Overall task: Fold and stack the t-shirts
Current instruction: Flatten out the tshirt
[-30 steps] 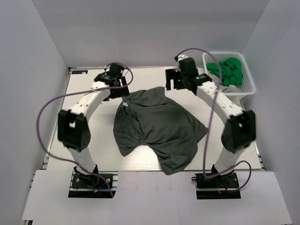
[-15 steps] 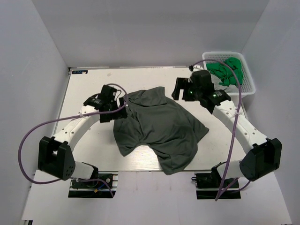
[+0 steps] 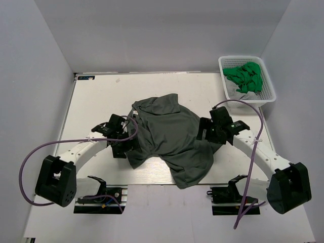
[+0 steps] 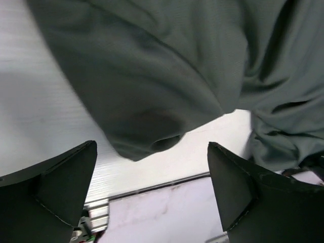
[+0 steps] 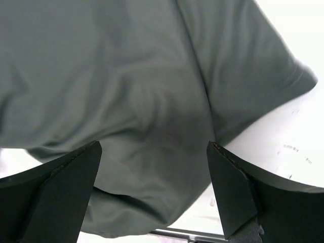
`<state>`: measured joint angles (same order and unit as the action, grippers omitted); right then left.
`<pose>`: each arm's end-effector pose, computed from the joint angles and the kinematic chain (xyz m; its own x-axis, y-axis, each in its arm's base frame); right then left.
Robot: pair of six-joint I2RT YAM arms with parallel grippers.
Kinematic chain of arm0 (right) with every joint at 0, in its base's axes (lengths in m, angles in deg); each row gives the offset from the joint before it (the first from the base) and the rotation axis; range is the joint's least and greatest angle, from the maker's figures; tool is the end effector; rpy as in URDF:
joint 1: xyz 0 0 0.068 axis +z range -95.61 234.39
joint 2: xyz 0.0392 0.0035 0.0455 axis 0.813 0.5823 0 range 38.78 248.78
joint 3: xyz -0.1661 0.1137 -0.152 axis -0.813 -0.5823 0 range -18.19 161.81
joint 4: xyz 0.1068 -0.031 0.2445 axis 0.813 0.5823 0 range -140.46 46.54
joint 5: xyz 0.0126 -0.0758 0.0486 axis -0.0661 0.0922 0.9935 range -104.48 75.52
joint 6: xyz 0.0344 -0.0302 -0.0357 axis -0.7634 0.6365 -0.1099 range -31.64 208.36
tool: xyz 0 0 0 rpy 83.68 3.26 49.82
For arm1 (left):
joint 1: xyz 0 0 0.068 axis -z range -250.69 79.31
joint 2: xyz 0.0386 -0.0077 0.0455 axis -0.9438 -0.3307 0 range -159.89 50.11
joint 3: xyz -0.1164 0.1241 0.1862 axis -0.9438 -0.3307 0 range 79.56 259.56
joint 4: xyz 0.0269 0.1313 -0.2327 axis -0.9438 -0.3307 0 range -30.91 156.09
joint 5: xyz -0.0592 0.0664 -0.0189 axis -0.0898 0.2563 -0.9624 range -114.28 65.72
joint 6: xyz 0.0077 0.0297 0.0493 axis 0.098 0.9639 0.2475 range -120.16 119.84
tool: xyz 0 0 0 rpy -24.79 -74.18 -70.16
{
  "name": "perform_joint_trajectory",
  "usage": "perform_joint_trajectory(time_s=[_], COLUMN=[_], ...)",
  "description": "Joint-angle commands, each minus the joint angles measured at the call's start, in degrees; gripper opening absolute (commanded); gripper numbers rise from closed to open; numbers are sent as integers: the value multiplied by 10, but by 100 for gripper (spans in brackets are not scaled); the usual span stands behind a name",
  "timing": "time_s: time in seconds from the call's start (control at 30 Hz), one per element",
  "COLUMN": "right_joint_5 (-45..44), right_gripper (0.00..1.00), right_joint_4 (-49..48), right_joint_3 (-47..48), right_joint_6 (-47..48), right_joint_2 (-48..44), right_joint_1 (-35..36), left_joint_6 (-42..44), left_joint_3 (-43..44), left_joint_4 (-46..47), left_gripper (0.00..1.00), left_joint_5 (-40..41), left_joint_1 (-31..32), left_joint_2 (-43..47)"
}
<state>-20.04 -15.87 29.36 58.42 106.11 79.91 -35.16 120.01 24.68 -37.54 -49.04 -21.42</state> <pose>0.2288 0.1047 0.2146 -0.8242 0.1569 -0.5442 0.0385 0.9742 0.2225 0.2055 -0.0919 0.1555 -0.9688 -0.2162 -0.1211 -0.1618 0.9220 -0.3518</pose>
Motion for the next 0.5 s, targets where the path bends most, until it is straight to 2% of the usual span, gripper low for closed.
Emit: perform_joint_trajectory(time_s=[0.0, 0.07, 0.1, 0.2, 0.23, 0.3, 0.4, 0.43, 0.47], right_joint_5=[16, 20, 17, 15, 16, 13, 23, 24, 20], right_gripper=[90, 90, 90, 90, 90, 90, 90, 90, 90], right_joint_4=[-24, -44, -49, -57, -59, -76, -101, -106, -113], right_joint_3=[-32, -43, -50, -58, -63, -65, -64, -60, -49], right_joint_6=[-19, -15, -14, -7, -7, -9, -1, 1, 7], right_joint_2=[1, 17, 21, 56, 72, 104, 144, 155, 164], right_joint_1=[-4, -6, -7, -10, -17, -20, -30, -34, -36], left_joint_6=[-17, -11, -11, -6, -6, -6, 1, 1, 1], left_joint_3=[-5, -10, -10, -10, -10, -10, -10, 1, 2], left_joint_4=[56, 62, 63, 63, 63, 63, 48, 28, 21], left_gripper=[96, 93, 86, 74, 63, 49, 19, 3, 0], left_joint_5=[-54, -47, -40, -40, -40, -33, -8, 5, 28], left_joint_1=[8, 9, 9, 14, 14, 14, 14, 14, 14], left_joint_2=[-3, -19, -24, -47, -47, -53, -58, -63, -63])
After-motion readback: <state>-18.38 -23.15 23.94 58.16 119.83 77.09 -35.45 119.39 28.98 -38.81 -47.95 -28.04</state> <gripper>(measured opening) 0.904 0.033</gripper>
